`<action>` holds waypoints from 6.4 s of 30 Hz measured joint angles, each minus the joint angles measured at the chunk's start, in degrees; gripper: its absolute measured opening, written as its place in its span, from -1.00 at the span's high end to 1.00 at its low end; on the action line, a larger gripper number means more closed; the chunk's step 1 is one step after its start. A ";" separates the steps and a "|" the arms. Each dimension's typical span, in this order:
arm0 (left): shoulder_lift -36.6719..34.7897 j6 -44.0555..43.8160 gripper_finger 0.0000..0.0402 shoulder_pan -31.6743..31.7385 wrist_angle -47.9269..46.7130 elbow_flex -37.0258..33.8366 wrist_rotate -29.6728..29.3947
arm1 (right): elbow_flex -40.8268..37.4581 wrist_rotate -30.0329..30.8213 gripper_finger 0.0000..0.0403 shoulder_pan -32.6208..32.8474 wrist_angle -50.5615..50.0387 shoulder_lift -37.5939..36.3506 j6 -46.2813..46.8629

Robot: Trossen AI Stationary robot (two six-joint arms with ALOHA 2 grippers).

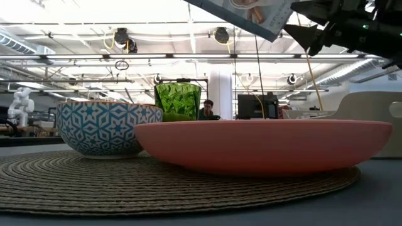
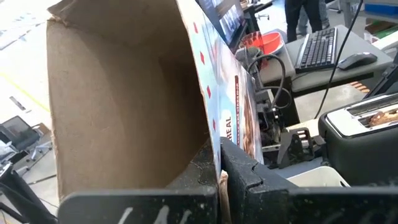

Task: Arrange a breakfast setting
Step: Pour the cereal from the cereal box into the red bowl

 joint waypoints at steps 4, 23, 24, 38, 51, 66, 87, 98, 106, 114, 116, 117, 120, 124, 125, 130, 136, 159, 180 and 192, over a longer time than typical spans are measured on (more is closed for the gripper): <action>-0.08 0.00 1.00 -0.02 1.85 0.01 1.60 | 3.57 0.44 -0.83 -0.07 -0.32 3.67 -3.00; 0.07 0.19 1.00 -0.05 2.98 0.00 3.72 | 3.62 1.97 -0.83 0.02 0.05 7.47 -5.47; 0.09 0.15 1.00 -0.12 2.92 0.00 3.72 | 3.51 3.08 -0.83 0.02 0.10 7.47 -4.82; 0.09 0.19 1.00 -2.40 2.41 0.00 3.74 | 3.30 4.46 -0.83 0.00 1.71 7.47 -5.61; 0.09 -0.72 1.00 -2.51 2.99 0.00 4.22 | 3.24 -3.29 -0.83 0.00 3.85 7.50 -4.97; 4.50 -0.88 1.00 -2.51 8.89 -0.07 4.76 | 3.24 -7.50 -0.83 0.00 6.52 8.26 0.61; 5.11 -1.17 1.00 -2.51 9.31 -0.09 4.42 | 3.24 -7.42 -0.12 0.00 6.74 8.61 3.03; 5.09 -4.45 0.75 -2.51 9.63 0.02 4.31 | 3.26 -7.43 0.20 0.00 6.41 8.63 2.84; 4.69 -10.05 0.42 -2.51 8.79 0.04 4.32 | 3.26 -7.43 0.20 0.00 6.60 8.63 3.97; -0.83 -18.29 0.38 -2.67 -2.90 0.07 4.36 | 3.26 -7.47 0.20 0.00 5.80 8.59 4.37; -2.44 -21.42 0.38 -2.67 -7.15 0.07 4.33 | 3.26 -7.54 0.20 0.00 4.73 8.59 5.38; -3.47 -22.45 0.38 -2.67 -10.03 0.07 4.35 | 3.26 -7.60 0.20 0.00 3.97 8.59 5.58; -7.25 -25.86 0.38 -2.67 -20.00 0.04 4.35 | 3.26 -7.62 0.20 0.00 2.34 8.60 5.62; -12.06 -29.77 0.38 -3.85 -31.50 0.06 4.14 | 3.26 -10.85 0.20 -0.04 1.37 8.61 5.70; -13.17 -29.93 0.38 -4.57 -32.82 -0.32 3.82 | 3.26 -12.23 0.20 -0.04 1.33 8.61 5.75; -20.80 -29.16 0.38 -8.88 -29.11 -9.60 -1.50 | 3.26 -15.21 0.20 0.00 0.49 8.41 7.11; -32.46 -32.70 0.38 -11.30 -16.14 -31.23 -5.74 | 3.26 -21.99 0.21 0.06 -1.06 7.72 11.35; -48.13 -57.29 0.38 -11.19 -0.56 -70.21 -12.20 | 3.26 -25.76 0.21 -0.02 -15.10 -3.06 17.67; -48.11 -55.27 0.38 -11.19 5.55 -72.26 -12.22 | 22.96 -27.10 0.21 0.00 -58.06 -4.96 7.90; -48.11 -55.22 0.38 -11.19 5.50 -72.26 -12.23 | 23.15 -27.10 0.21 2.04 -59.80 -1.94 6.89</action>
